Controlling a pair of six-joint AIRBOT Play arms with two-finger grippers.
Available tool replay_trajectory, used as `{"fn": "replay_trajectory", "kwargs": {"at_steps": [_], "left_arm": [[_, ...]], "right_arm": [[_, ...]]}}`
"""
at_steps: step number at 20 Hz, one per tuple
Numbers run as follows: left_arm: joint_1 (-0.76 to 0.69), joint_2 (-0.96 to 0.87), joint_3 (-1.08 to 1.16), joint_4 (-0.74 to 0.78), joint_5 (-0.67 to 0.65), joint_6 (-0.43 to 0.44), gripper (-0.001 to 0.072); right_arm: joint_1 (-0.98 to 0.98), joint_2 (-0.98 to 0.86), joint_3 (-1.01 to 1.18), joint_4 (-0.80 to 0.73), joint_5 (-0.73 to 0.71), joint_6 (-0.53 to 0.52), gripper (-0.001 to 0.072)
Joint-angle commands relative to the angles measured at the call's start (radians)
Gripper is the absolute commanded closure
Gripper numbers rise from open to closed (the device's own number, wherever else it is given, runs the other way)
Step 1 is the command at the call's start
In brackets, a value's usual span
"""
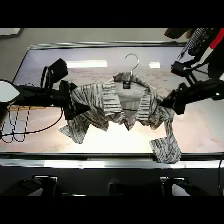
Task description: Fold the clothes and pants, and hang the long-sleeved shirts on hangers.
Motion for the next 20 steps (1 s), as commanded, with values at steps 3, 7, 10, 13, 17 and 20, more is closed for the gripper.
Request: {"fn": "replay_trajectory", "kwargs": {"at_steps": [3,7,10,13,17,20], "left_arm": [[0.002,0.000,0.000,0.005,0.117,-0.149,0.0158],[0.010,0.002,0.000,0.106,0.152,-0.344,0.0157],[0.069,0.002,0.000,0.179,0.196,-0.661,0.0158],[0.132,0.002,0.000,0.180,0.206,-0.832,0.0158],[0.144,0.004,0.000,0.180,0.207,-0.845,0.0159],[0.144,0.004,0.000,0.180,0.208,-0.845,0.0160]], "right_arm": [[-0.001,0.202,0.000,-0.107,0.038,0.072,0.0689],[0.000,0.302,0.000,-0.180,0.013,0.119,0.0689],[0.000,0.372,0.000,-0.232,-0.030,0.195,0.0689],[0.000,0.437,0.000,-0.295,-0.084,0.383,0.0686],[0.000,0.517,0.000,-0.463,-0.125,0.695,0.0685],[0.000,0.562,0.000,-0.485,-0.119,0.873,0.0685]]}}
